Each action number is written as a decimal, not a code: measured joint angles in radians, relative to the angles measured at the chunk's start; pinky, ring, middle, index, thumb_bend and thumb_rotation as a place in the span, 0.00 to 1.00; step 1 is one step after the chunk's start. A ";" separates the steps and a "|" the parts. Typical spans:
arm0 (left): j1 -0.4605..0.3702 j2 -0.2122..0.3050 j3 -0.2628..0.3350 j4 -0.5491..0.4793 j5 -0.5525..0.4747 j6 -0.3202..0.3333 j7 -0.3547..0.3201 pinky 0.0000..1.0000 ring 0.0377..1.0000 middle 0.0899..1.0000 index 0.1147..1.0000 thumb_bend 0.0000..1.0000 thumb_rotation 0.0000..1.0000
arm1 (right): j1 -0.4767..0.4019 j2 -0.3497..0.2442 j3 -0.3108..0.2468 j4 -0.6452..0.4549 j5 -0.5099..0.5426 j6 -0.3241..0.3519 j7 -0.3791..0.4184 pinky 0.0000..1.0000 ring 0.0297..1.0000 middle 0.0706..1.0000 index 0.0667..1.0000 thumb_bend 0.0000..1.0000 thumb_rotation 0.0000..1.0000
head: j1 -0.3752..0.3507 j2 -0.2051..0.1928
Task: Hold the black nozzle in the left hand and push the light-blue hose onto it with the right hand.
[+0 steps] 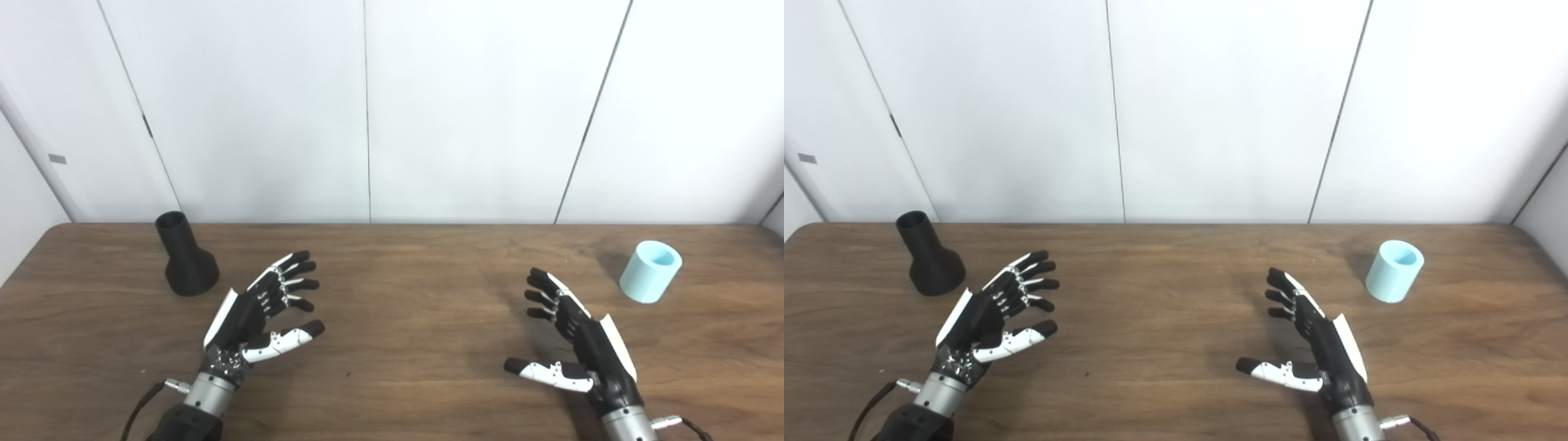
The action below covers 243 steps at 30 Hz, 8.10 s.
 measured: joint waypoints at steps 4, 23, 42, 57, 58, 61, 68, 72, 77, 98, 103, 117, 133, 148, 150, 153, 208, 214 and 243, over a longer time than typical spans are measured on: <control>-0.020 -0.017 -0.008 0.021 0.013 -0.002 0.006 0.62 0.75 0.83 0.84 0.78 0.16 | -0.022 -0.048 -0.023 0.055 0.063 -0.060 0.023 0.75 0.85 0.88 0.90 0.79 0.09 | 0.094 -0.028; 0.092 0.163 0.202 -0.206 0.180 0.191 0.162 0.70 0.76 0.78 0.78 0.77 0.19 | -0.036 -0.050 -0.029 0.038 0.082 -0.043 0.036 0.52 0.68 0.78 0.76 0.86 0.23 | 0.210 -0.063; 0.011 0.219 0.278 -0.113 0.364 0.381 0.372 0.82 0.92 0.95 0.93 0.90 0.29 | -0.046 -0.049 -0.035 0.036 0.081 -0.043 0.036 0.46 0.63 0.75 0.72 0.86 0.23 | 0.207 -0.052; -0.110 0.274 0.095 0.055 0.380 0.512 0.281 0.97 1.00 0.99 0.95 1.00 0.41 | -0.035 -0.042 -0.031 -0.038 0.058 0.008 0.036 0.47 0.63 0.77 0.74 0.83 0.18 | 0.187 -0.041; -0.115 0.272 0.087 0.071 0.389 0.508 0.285 0.97 1.00 0.98 0.95 1.00 0.41 | -0.034 -0.042 -0.030 -0.045 0.057 0.015 0.036 0.48 0.64 0.77 0.74 0.83 0.17 | 0.187 -0.041; -0.136 0.270 0.078 0.113 0.395 0.476 0.298 1.00 1.00 0.98 0.95 1.00 0.39 | -0.027 -0.042 -0.027 -0.070 0.058 0.039 0.038 0.49 0.65 0.78 0.74 0.81 0.13 | 0.184 -0.035; -0.198 0.266 0.029 0.240 0.425 0.405 0.347 1.00 1.00 0.99 0.94 1.00 0.38 | -0.016 -0.041 -0.024 -0.110 0.051 0.079 0.038 0.48 0.65 0.79 0.75 0.79 0.13 | 0.177 -0.029; -0.228 0.265 0.003 0.287 0.439 0.394 0.358 1.00 1.00 1.00 0.95 1.00 0.41 | -0.010 -0.040 -0.023 -0.139 0.042 0.087 0.038 0.48 0.65 0.78 0.75 0.77 0.08 | 0.171 -0.025; -0.239 0.262 -0.018 0.307 0.444 0.388 0.371 1.00 1.00 1.00 0.95 1.00 0.38 | -0.001 -0.032 -0.023 -0.169 0.040 0.123 0.038 0.49 0.66 0.80 0.76 0.76 0.03 | 0.166 -0.023; -0.307 0.227 -0.056 0.442 0.465 0.342 0.445 1.00 0.95 0.83 0.79 0.98 0.32 | 0.018 -0.019 -0.023 -0.274 0.026 0.213 0.037 0.51 0.67 0.80 0.77 0.72 0.00 | 0.149 -0.002; -0.316 0.214 -0.057 0.480 0.467 0.309 0.498 1.00 0.75 0.57 0.47 0.60 0.08 | 0.024 -0.016 -0.023 -0.304 0.025 0.241 0.037 0.50 0.66 0.80 0.78 0.71 0.00 | 0.143 0.008; -0.344 0.197 -0.120 0.571 0.524 0.276 0.682 1.00 0.68 0.43 0.42 0.53 0.00 | 0.032 -0.012 -0.027 -0.344 0.036 0.281 0.037 0.49 0.66 0.81 0.78 0.69 0.00 | 0.152 0.028; -0.342 0.206 -0.205 0.583 0.561 0.203 0.698 1.00 0.68 0.47 0.40 0.52 0.00 | 0.025 0.006 -0.017 -0.372 0.017 0.313 0.037 0.58 0.71 0.83 0.82 0.65 0.00 | 0.071 0.044; -0.373 0.095 -0.409 0.550 0.709 -0.003 0.653 0.93 0.67 0.42 0.44 0.53 0.00 | -0.010 -0.015 -0.040 -0.112 0.070 0.144 0.037 0.66 0.76 0.87 0.86 0.80 0.04 | -0.171 0.090; -0.383 0.079 -0.433 0.558 0.729 -0.035 0.651 0.92 0.67 0.42 0.44 0.53 0.00 | -0.021 -0.027 -0.051 -0.088 0.065 0.115 0.036 0.66 0.75 0.87 0.86 0.80 0.07 | -0.184 0.092; -0.398 0.054 -0.466 0.568 0.759 -0.081 0.646 0.93 0.67 0.42 0.44 0.53 0.00 | -0.043 -0.043 -0.057 -0.052 0.055 0.072 0.030 0.64 0.75 0.88 0.86 0.80 0.10 | -0.201 0.092; -0.449 0.028 -0.736 0.568 0.710 -0.149 0.683 0.86 0.65 0.41 0.44 0.52 0.00 | -0.223 -0.467 -0.277 -0.156 -0.140 0.463 0.039 0.66 0.76 0.81 0.81 0.86 0.28 | -0.751 -0.014; -0.453 0.029 -0.746 0.567 0.694 -0.149 0.676 0.85 0.65 0.41 0.44 0.52 0.00 | -0.237 -0.470 -0.267 -0.064 -0.074 0.478 0.080 0.74 0.80 0.85 0.87 0.85 0.25 | -0.753 -0.017; -0.466 0.052 -0.792 0.567 0.640 -0.149 0.685 0.86 0.64 0.40 0.45 0.52 0.00 | -0.298 -0.292 -0.225 0.329 0.148 0.382 0.093 0.90 0.92 0.96 1.00 0.94 0.31 | -0.730 0.003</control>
